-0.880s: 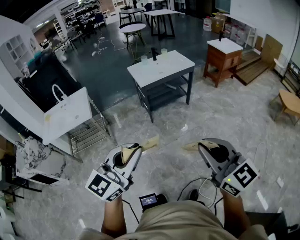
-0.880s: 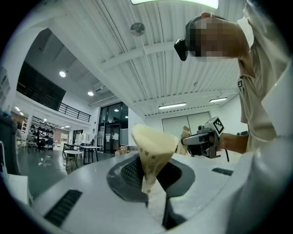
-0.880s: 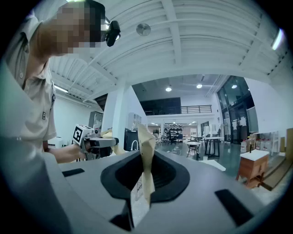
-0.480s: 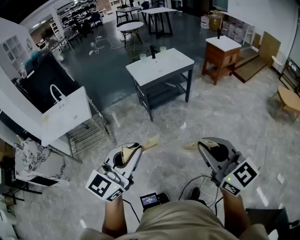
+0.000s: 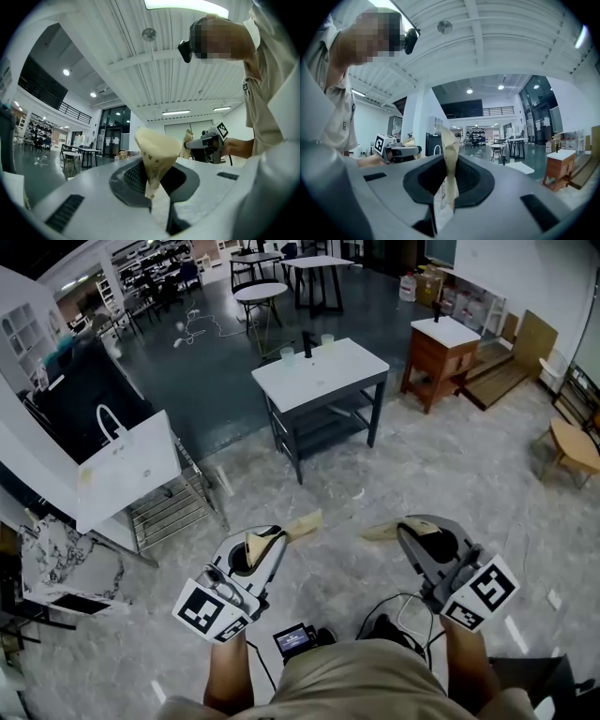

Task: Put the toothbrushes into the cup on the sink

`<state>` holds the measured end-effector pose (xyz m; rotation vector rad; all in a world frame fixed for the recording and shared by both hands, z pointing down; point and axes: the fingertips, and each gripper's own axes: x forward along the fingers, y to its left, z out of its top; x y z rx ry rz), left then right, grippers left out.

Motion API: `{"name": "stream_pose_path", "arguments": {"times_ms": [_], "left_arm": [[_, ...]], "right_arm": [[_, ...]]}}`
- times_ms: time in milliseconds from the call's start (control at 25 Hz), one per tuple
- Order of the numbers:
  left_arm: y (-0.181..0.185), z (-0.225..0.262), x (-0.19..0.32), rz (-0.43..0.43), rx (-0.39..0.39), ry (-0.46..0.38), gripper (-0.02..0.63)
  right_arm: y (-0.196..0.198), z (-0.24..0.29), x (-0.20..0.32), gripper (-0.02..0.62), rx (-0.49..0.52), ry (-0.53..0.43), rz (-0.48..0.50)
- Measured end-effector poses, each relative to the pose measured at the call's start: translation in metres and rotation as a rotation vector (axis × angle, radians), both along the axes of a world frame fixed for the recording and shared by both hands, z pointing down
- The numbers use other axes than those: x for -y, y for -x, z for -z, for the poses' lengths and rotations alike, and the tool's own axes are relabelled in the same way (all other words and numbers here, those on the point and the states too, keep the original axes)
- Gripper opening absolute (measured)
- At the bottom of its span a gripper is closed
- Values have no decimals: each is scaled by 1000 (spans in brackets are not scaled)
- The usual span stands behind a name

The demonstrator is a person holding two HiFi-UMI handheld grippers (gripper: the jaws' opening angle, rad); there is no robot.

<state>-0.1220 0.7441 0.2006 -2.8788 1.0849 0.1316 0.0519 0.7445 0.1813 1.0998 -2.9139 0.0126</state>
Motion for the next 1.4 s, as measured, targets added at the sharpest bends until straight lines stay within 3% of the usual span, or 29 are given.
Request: {"name": "stream_pose_path", "arguments": {"times_ms": [360, 680, 1400], "left_arm": [[13, -7, 28, 2, 2, 18, 40], [8, -14, 91, 41, 27, 41, 40], [-128, -22, 370, 119, 105, 68, 40]], "right_arm": [[6, -6, 41, 38, 10, 18, -23], [-5, -18, 119, 38, 41, 32, 1], [-138, -33, 404, 38, 103, 57, 78]]}}
